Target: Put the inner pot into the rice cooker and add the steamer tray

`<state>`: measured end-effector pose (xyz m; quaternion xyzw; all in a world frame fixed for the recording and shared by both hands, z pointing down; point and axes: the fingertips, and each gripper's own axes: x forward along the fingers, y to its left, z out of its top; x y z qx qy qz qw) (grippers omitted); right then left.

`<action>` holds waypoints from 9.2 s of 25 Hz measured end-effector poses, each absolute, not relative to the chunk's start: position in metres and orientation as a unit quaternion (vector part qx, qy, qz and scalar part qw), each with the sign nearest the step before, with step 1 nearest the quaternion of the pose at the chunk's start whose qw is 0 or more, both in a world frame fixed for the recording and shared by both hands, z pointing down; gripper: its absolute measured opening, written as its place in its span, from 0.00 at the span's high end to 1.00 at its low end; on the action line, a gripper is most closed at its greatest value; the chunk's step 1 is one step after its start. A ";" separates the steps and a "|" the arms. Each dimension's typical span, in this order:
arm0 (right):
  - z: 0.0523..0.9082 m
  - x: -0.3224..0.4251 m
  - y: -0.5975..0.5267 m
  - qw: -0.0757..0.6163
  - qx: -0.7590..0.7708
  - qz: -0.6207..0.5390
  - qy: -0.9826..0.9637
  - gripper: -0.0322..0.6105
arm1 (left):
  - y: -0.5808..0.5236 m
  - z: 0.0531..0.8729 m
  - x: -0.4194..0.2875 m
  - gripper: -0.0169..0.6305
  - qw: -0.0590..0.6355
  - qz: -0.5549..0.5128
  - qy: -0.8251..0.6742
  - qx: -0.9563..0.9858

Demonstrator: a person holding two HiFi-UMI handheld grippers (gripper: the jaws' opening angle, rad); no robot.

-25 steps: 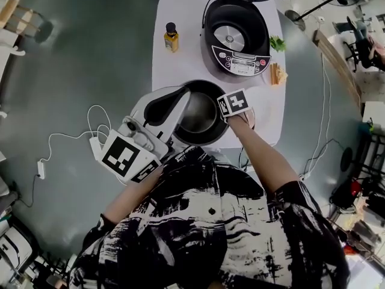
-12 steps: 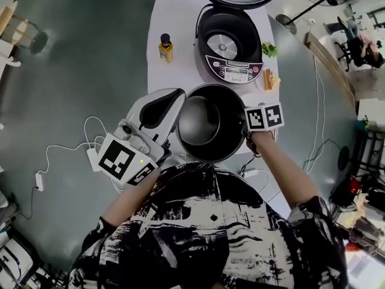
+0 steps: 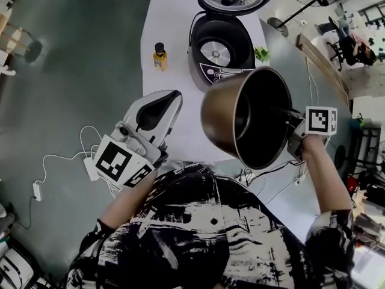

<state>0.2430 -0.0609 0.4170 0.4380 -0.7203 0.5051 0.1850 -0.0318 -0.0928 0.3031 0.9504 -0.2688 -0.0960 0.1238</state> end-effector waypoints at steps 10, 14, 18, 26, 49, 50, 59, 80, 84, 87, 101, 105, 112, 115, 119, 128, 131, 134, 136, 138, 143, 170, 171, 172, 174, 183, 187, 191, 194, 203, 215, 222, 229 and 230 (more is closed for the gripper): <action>0.358 0.313 -0.225 0.113 0.508 0.440 -0.732 0.93 | -0.097 0.307 -0.046 0.97 0.128 -0.089 -0.291 0.944; 0.390 0.322 -0.280 0.130 0.533 0.444 -0.709 0.93 | -0.101 0.311 -0.060 0.97 0.130 -0.083 -0.310 0.938; 0.437 0.322 -0.313 0.152 0.543 0.469 -0.680 0.93 | -0.103 0.318 -0.076 0.97 0.135 -0.075 -0.336 0.929; 0.502 0.328 -0.334 0.232 0.563 0.475 -0.635 0.93 | -0.109 0.326 -0.095 0.97 0.140 -0.071 -0.372 0.915; 0.569 0.321 -0.347 0.380 0.592 0.402 -0.586 0.94 | -0.108 0.335 -0.090 0.97 0.148 -0.053 -0.376 0.913; 0.569 0.321 -0.346 0.385 0.591 0.398 -0.586 0.94 | -0.108 0.335 -0.090 0.97 0.148 -0.053 -0.376 0.913; 0.569 0.316 -0.345 0.529 0.533 0.297 -0.590 0.88 | -0.105 0.332 -0.085 0.97 0.147 -0.056 -0.370 0.916; 0.519 0.325 -0.281 0.191 0.514 0.464 -0.696 0.90 | -0.085 0.310 -0.015 0.97 0.136 -0.055 -0.306 0.941; 0.462 0.328 -0.234 0.143 0.482 0.403 -0.765 0.90 | -0.079 0.302 0.020 0.97 0.132 -0.053 -0.278 0.950; 0.437 0.339 -0.187 0.189 0.469 0.310 -0.805 0.90 | -0.079 0.297 0.049 0.97 0.125 -0.053 -0.256 0.957; 0.708 0.428 -0.008 0.399 0.464 0.416 -0.672 0.67 | -0.061 0.316 0.137 0.97 0.126 -0.002 -0.217 0.968; 0.737 0.432 -0.006 0.409 0.468 0.443 -0.646 0.68 | -0.058 0.317 0.140 0.97 0.125 0.010 -0.231 0.965; 0.750 0.436 -0.001 0.427 0.491 0.466 -0.599 0.90 | -0.056 0.316 0.133 0.97 0.124 0.013 -0.249 0.960; 0.750 0.435 0.004 0.405 0.516 0.496 -0.569 0.94 | -0.055 0.315 0.131 0.97 0.123 0.008 -0.250 0.960; 0.736 0.434 0.009 0.390 0.515 0.502 -0.574 0.95 | -0.055 0.313 0.130 0.97 0.120 -0.003 -0.246 0.962; 0.556 0.434 -0.052 0.200 0.551 0.452 -0.672 0.95 | -0.062 0.308 0.122 0.97 0.123 -0.038 -0.235 0.964; 0.471 0.430 -0.111 0.143 0.563 0.396 -0.711 0.95 | -0.065 0.300 0.111 0.97 0.119 -0.051 -0.238 0.963; 0.416 0.411 -0.179 0.135 0.560 0.339 -0.743 0.95 | -0.066 0.297 0.095 0.97 0.118 -0.060 -0.247 0.960; 0.402 0.392 -0.225 0.144 0.556 0.321 -0.753 0.95 | -0.068 0.297 0.083 0.97 0.117 -0.064 -0.257 0.957; 0.406 0.370 -0.269 0.158 0.549 0.321 -0.755 0.95 | -0.070 0.298 0.070 0.97 0.116 -0.068 -0.271 0.953; 0.477 0.332 -0.324 0.228 0.552 0.374 -0.710 0.95 | -0.069 0.304 0.029 0.97 0.122 -0.067 -0.305 0.942; 0.557 0.302 -0.340 0.463 0.534 0.237 -0.667 0.80 | -0.076 0.313 -0.035 0.97 0.136 -0.066 -0.359 0.921; 0.558 0.299 -0.339 0.455 0.528 0.241 -0.675 0.73 | -0.075 0.313 -0.033 0.97 0.135 -0.066 -0.357 0.922; 0.559 0.295 -0.338 0.450 0.523 0.243 -0.682 0.65 | -0.075 0.312 -0.030 0.97 0.135 -0.066 -0.354 0.923; 0.559 0.291 -0.336 0.448 0.514 0.239 -0.692 0.60 | -0.072 0.311 -0.024 0.97 0.133 -0.065 -0.349 0.925; 0.504 0.292 -0.333 0.309 0.535 0.239 -0.749 0.55 | -0.065 0.302 0.009 0.97 0.125 -0.058 -0.329 0.934; 0.417 0.281 -0.299 0.194 0.516 0.189 -0.813 0.55 | -0.065 0.297 0.027 0.97 0.118 -0.056 -0.315 0.940; 0.302 0.265 -0.208 0.016 0.451 0.123 -0.884 0.56 | -0.068 0.291 0.053 0.97 0.109 -0.050 -0.297 0.947; 0.246 0.246 -0.120 -0.081 0.393 0.082 -0.912 0.69 | -0.069 0.287 0.075 0.97 0.101 -0.043 -0.283 0.953; 0.286 0.226 -0.046 -0.028 0.399 0.042 -0.915 0.95 | -0.069 0.272 0.132 0.97 0.075 -0.025 -0.248 0.966; 0.275 0.229 -0.040 -0.012 0.403 0.013 -0.915 0.95 | -0.054 0.265 0.154 0.97 0.067 -0.023 -0.232 0.970; 0.279 0.222 -0.043 -0.004 0.398 0.011 -0.917 0.96 | -0.054 0.267 0.149 0.97 0.065 -0.024 -0.241 0.968; 0.283 0.223 -0.043 0.001 0.399 0.010 -0.917 0.96 | -0.050 0.268 0.146 0.97 0.063 -0.026 -0.247 0.967; 0.283 0.223 -0.042 0.002 0.400 0.010 -0.916 0.96 | -0.049 0.268 0.147 0.97 0.063 -0.026 -0.247 0.967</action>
